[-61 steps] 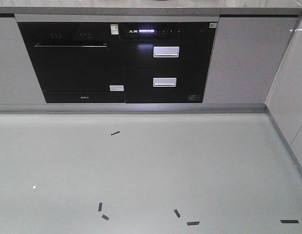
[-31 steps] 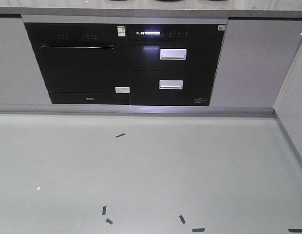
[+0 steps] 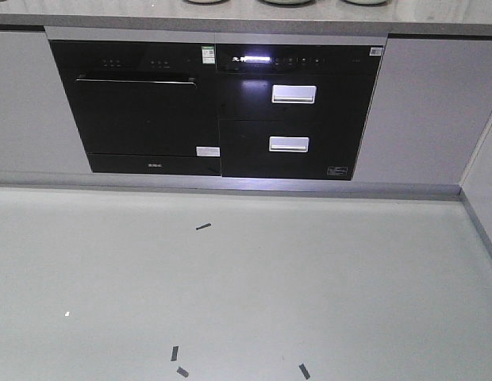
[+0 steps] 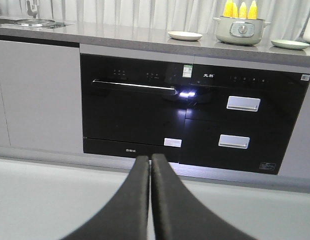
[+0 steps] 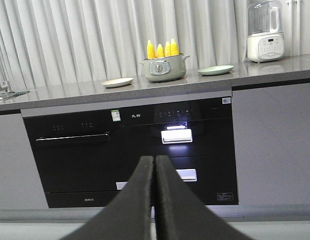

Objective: Distribute corn equally
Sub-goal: 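Drive the base toward the counter with the pot and plates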

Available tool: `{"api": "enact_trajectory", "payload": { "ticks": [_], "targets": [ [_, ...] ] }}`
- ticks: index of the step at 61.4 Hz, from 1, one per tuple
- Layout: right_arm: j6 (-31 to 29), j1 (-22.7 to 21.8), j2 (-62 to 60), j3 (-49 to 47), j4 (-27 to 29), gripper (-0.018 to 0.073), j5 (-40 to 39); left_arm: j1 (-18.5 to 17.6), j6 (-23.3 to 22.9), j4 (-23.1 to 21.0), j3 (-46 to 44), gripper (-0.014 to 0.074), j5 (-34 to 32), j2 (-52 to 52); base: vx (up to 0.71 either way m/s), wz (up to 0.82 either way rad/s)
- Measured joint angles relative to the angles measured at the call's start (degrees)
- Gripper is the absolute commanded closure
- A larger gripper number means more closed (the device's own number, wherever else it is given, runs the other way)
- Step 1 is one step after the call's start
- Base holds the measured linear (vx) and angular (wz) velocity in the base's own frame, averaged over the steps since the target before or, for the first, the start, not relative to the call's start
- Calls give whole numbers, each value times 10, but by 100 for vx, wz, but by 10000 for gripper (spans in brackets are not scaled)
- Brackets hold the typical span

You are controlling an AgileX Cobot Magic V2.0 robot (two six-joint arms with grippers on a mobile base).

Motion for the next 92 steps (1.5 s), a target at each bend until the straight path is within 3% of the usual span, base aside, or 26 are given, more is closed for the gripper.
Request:
{"api": "enact_trajectory", "payload": {
  "ticks": [92],
  "targets": [
    [0,0,0,0,0,561,0,0,0,0,0,603,0,0,11,-1]
  ]
}}
